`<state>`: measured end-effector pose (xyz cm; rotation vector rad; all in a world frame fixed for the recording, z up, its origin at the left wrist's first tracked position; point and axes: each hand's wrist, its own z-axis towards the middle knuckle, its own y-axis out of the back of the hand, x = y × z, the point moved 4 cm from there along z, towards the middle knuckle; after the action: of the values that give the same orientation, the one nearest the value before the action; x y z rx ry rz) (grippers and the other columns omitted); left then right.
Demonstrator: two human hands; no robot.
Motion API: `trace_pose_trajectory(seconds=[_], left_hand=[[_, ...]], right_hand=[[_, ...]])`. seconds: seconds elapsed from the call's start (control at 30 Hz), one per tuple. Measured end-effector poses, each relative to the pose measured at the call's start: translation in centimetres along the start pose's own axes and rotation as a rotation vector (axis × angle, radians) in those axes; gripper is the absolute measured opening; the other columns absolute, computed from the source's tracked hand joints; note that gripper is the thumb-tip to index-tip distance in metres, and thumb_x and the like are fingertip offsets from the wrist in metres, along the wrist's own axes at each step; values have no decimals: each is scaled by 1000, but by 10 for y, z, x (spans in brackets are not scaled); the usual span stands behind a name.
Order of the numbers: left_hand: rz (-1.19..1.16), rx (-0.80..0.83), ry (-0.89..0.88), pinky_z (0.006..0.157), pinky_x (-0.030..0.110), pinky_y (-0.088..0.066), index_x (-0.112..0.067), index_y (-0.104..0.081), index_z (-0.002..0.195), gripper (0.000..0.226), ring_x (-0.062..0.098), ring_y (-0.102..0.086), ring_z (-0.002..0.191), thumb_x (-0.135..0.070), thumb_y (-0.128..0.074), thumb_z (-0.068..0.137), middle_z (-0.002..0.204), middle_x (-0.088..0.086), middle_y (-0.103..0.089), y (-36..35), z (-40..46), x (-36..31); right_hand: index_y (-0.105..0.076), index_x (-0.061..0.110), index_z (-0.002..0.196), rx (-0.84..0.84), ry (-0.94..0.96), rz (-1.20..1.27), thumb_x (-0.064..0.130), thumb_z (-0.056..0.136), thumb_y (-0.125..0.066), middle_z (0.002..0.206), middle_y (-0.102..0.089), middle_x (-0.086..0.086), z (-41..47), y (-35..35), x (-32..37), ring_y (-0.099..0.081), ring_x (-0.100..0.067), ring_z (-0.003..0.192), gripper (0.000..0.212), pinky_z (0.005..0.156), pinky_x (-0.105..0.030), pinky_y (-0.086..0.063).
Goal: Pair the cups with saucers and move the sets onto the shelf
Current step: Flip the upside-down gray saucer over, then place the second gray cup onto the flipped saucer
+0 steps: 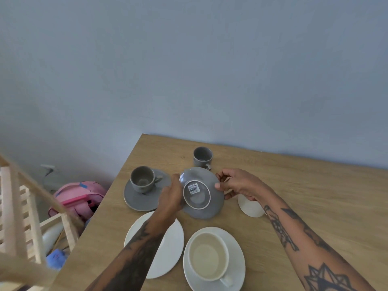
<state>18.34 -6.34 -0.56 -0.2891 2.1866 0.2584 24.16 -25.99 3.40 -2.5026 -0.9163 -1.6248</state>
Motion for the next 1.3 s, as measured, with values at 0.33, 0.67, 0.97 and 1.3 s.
trace_pose_trajectory(seconds=[0.33, 0.67, 0.97, 1.3], left_hand=[[-271, 9, 107, 79, 43, -61, 13, -63, 105, 19, 38, -70, 93, 1, -56, 93, 96, 28, -68, 20, -2, 8], [262, -79, -14, 72, 40, -62, 4, -71, 75, 14, 26, -66, 62, -6, -64, 82, 67, 15, -64, 19, 12, 19], [296, -100, -59, 61, 26, -59, -6, -74, 72, 19, 17, -70, 62, -10, -64, 87, 69, 9, -71, 21, 15, 21], [243, -31, -87, 80, 30, -62, -5, -75, 116, 27, 19, -72, 89, -11, -60, 93, 103, 8, -76, 20, 21, 32]], right_hand=[[-69, 15, 86, -187, 607, -683, 3, 78, -75, 87, -60, 10, -48, -13, -16, -57, -7, 80, 16, 73, -16, -45], [-70, 12, 105, -277, 641, -972, 9, 89, -58, 111, -64, -5, -40, -37, -72, -53, -22, 104, 20, 77, -33, -52], [-72, 16, 105, -413, 439, -559, 13, 82, -68, 102, -66, 2, -9, -19, -41, -60, -10, 93, 24, 82, -22, -51], [-69, 5, 96, -665, 207, -283, 14, 86, -71, 91, -72, -9, 69, -14, 4, -66, -23, 86, 13, 70, -24, -46]])
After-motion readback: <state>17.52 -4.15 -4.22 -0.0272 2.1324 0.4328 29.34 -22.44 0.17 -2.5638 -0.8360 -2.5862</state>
